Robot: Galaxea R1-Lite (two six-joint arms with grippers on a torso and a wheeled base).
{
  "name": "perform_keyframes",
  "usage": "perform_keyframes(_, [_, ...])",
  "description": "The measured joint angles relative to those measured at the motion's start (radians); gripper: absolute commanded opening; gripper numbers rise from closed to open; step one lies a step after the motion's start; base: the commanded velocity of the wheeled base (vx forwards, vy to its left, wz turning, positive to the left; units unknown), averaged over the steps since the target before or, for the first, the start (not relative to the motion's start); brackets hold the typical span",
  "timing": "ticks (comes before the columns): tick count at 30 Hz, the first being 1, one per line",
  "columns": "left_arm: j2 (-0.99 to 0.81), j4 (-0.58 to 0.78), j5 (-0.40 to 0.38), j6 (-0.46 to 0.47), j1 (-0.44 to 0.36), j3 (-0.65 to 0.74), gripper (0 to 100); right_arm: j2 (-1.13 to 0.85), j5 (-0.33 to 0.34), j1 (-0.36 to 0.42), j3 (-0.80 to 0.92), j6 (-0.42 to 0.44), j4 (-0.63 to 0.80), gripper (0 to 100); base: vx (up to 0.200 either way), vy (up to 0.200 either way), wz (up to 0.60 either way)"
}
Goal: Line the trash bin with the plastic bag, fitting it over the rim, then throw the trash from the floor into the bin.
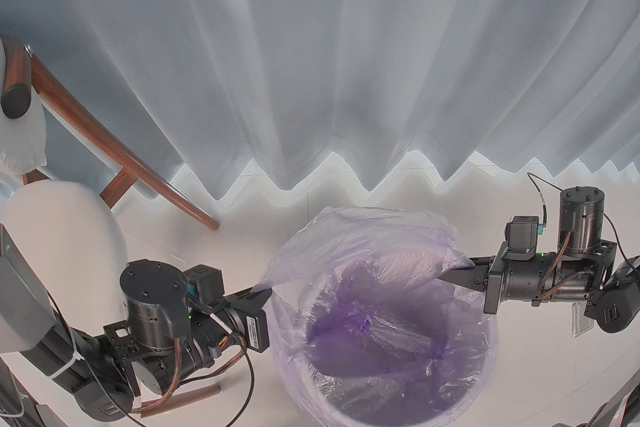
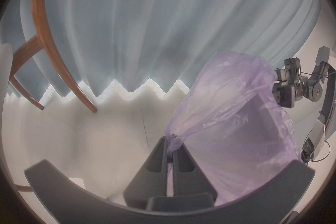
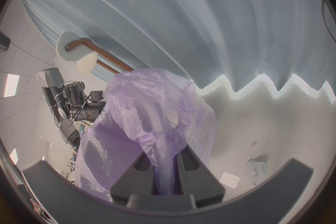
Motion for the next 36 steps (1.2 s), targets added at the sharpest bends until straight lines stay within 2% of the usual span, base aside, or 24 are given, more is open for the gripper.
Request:
perform_keyframes(10, [-0.005,0.001,0.000,-0.043,-0.060,0.108,0,0.003,0.002,-0.035,0.000,0.025,-0.013,0,0.000,0.000,0.00])
perform_keyframes(15, [-0.003,-0.001,0.001,-0.061,-0.104,0.184,0,0.019,-0.004,-0.066,-0.010,0.031,-0.072,0,0.000,0.000,0.00])
perform_keyframes(20, [0.012,-0.013,0.003,-0.090,-0.115,0.227,0,0.060,-0.013,-0.083,-0.030,0.030,-0.134,0,0.000,0.000,0.00])
perform_keyframes(25, [0.049,-0.102,0.020,-0.151,-0.113,0.219,0,0.084,-0.018,-0.087,-0.041,0.030,-0.144,0,0.000,0.000,0.00])
perform_keyframes(31, [0.149,-0.306,0.069,-0.168,-0.104,0.201,0,0.096,-0.018,-0.084,-0.039,0.040,-0.144,0,0.000,0.000,0.00])
perform_keyframes(35, [0.222,-0.338,0.089,-0.173,-0.097,0.184,0,0.097,-0.015,-0.084,-0.035,0.064,-0.145,0,0.000,0.000,0.00])
perform_keyframes(36, [0.233,-0.338,0.092,-0.173,-0.096,0.178,100,0.097,-0.016,-0.084,-0.035,0.067,-0.145,0,0.000,0.000,0.00])
